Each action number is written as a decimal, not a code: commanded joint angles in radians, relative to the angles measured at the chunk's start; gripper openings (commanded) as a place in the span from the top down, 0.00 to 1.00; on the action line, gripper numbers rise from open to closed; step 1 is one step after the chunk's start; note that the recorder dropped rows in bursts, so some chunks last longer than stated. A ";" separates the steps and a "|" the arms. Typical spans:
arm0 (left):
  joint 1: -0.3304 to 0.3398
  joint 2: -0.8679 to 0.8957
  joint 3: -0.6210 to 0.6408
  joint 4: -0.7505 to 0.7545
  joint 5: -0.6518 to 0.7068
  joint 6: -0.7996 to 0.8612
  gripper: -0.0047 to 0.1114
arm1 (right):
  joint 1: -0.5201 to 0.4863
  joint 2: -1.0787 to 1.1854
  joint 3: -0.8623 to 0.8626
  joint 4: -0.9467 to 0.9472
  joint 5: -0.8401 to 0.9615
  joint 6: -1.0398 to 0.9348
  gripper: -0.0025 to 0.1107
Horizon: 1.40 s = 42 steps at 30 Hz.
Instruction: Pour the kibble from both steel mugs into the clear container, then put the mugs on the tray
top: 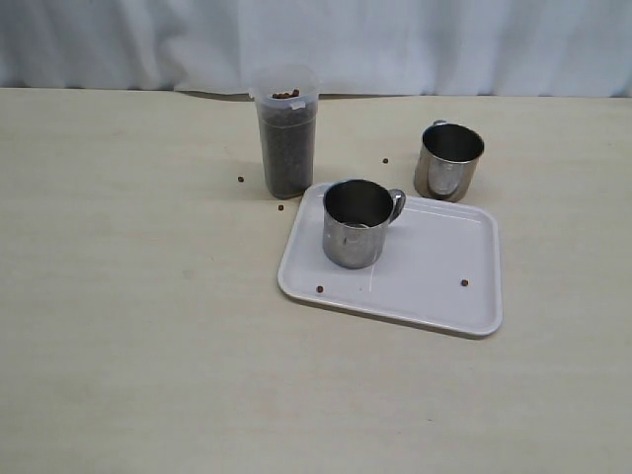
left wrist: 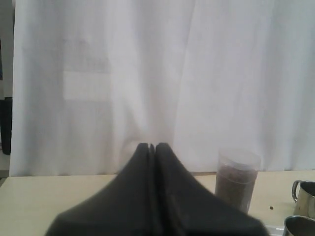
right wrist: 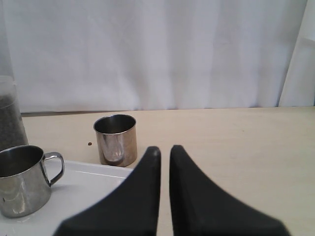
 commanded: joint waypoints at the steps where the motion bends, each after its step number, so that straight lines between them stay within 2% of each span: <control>1: 0.006 -0.092 0.004 -0.003 -0.009 -0.008 0.96 | 0.004 -0.003 0.005 -0.002 0.002 0.002 0.93; 7: 0.011 -0.173 0.004 0.040 -0.009 -0.008 0.96 | 0.004 -0.003 0.005 -0.002 0.002 0.002 0.93; 8: 0.011 -0.173 0.004 0.086 -0.009 -0.008 0.96 | 0.004 -0.003 0.005 -0.002 0.002 0.002 0.93; 12: 0.011 -0.173 0.004 0.447 0.000 -0.008 0.96 | 0.004 -0.003 0.005 -0.002 0.002 0.002 0.93; 14: 0.011 -0.173 0.004 0.544 0.002 -0.008 0.96 | 0.004 -0.003 0.005 -0.002 0.002 0.002 0.93; 18: 0.043 -0.173 0.006 0.546 0.002 -0.008 0.96 | 0.004 -0.003 0.005 -0.002 0.002 0.002 0.93; 23: 0.187 -0.173 0.082 0.546 -0.048 -0.008 0.96 | 0.004 -0.003 0.005 -0.002 0.002 0.002 0.93; 26: 0.230 -0.173 0.151 0.559 -0.048 -0.008 0.96 | 0.004 -0.003 0.005 -0.002 0.002 0.002 0.93; 29: 0.230 -0.173 0.187 0.680 -0.048 -0.008 0.96 | 0.004 -0.003 0.005 -0.002 0.002 0.002 0.93; 32: 0.230 -0.173 0.187 0.812 0.099 -0.008 0.96 | 0.004 -0.003 0.005 -0.002 0.002 0.002 0.93; 35: 0.230 -0.173 0.187 0.911 0.168 -0.008 0.96 | 0.004 -0.003 0.005 -0.002 0.002 0.002 0.93; 42: 0.230 -0.173 0.187 0.935 0.171 -0.008 0.96 | 0.004 -0.003 0.005 -0.002 0.002 0.002 0.93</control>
